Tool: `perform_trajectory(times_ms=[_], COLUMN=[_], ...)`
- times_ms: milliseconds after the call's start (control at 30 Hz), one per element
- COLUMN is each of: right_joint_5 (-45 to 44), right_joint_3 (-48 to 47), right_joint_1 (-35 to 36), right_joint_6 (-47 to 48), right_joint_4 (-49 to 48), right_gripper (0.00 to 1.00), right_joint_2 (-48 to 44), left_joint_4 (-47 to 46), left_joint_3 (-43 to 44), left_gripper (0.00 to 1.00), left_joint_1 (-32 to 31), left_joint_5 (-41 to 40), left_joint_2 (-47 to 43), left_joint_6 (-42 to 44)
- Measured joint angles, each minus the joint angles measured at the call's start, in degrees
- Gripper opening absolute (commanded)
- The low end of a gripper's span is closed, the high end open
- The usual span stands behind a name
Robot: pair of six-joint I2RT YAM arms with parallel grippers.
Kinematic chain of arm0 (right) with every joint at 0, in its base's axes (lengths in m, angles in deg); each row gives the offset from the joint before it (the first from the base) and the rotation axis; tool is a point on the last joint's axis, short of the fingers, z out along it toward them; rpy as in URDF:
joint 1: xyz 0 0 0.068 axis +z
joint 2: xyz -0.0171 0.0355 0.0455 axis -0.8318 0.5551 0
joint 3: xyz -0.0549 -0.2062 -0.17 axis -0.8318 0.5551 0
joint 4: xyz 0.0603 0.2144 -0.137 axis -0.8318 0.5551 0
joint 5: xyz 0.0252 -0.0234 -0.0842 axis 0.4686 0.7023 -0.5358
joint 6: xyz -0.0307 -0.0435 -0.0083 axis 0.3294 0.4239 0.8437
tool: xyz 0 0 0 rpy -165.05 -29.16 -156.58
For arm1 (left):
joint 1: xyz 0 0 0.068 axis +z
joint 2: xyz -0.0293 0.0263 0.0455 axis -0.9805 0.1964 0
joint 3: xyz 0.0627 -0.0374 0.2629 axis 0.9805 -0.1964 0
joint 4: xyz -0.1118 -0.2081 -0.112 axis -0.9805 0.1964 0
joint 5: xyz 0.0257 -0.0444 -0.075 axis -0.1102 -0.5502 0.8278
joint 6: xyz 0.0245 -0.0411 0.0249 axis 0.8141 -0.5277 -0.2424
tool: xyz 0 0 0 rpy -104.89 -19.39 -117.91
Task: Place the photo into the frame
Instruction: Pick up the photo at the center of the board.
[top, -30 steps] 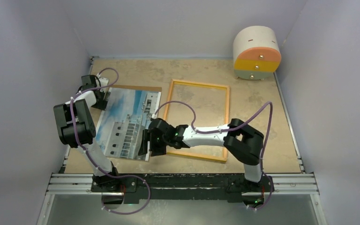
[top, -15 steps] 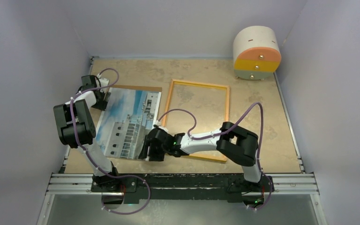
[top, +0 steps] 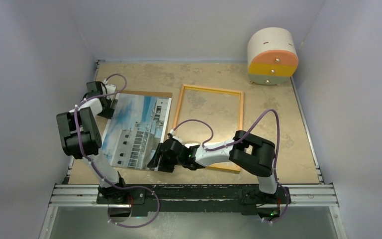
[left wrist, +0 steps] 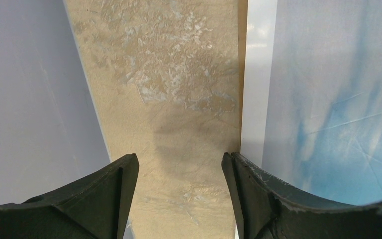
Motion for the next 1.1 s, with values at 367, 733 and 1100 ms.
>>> perform_trajectory(times_ms=[367,733,1100], right_joint_5=[-2.91,-1.27,0.04], right_joint_3=[5.49,5.42,6.56], right_joint_1=[0.02,-0.07,-0.39], right_joint_6=[0.74,0.52,-1.40], right_joint_4=[-8.46,-11.02,-16.17], right_gripper=[0.31,0.28,0.24], right_joint_2=[-1.51,-1.03,1.29], left_joint_4=[0.24,0.52,1.81], left_joint_3=[-0.87,-1.70,-2.08], left_gripper=[0.68,0.68,0.68], left_joint_1=[0.00,0.00,0.00], left_joint_5=[-0.13,-0.37,-0.35], left_joint_2=[-0.79,-1.53,-2.58], left_joint_6=[0.96,1.46,1.57])
